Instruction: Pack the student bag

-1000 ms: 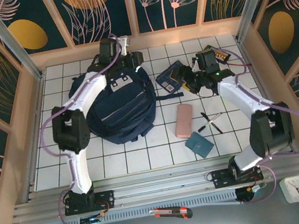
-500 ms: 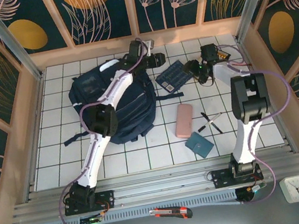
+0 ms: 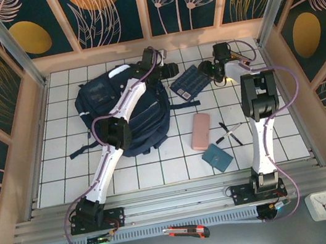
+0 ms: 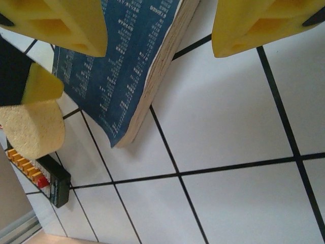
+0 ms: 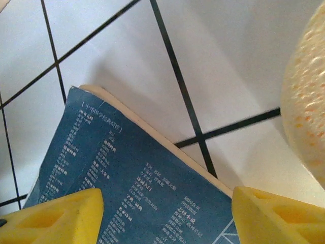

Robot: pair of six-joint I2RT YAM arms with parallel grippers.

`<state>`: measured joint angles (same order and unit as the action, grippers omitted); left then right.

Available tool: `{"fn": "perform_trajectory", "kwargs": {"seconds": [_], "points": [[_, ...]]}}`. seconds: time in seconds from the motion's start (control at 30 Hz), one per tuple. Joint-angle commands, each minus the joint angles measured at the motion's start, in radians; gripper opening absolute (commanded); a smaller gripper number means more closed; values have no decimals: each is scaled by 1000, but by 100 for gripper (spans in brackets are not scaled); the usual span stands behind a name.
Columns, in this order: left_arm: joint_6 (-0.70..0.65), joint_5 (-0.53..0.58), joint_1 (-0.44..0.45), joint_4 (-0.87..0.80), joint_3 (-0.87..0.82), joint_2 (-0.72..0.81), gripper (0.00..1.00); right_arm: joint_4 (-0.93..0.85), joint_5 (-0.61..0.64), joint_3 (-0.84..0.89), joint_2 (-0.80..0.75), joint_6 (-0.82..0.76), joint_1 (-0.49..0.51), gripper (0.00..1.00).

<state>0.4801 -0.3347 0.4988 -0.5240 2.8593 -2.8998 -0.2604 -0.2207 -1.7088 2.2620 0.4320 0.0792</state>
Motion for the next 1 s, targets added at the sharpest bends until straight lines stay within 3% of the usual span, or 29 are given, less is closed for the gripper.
{"fn": "perform_trajectory", "kwargs": {"seconds": [0.0, 0.3, 0.5, 0.97], "points": [[5, -3, 0, -42, -18, -16, 57, -43, 51, -57, 38, -69, -3, 69], [5, -17, 5, -75, -20, -32, 56, -87, 18, -128, 100, -156, -12, 69], [10, -31, 15, -69, -21, -44, 56, -138, -99, -156, 125, -183, -15, 69], [21, -82, 18, -51, -17, -81, 49, 85, -469, 198, -116, -106, -16, 56]]}}
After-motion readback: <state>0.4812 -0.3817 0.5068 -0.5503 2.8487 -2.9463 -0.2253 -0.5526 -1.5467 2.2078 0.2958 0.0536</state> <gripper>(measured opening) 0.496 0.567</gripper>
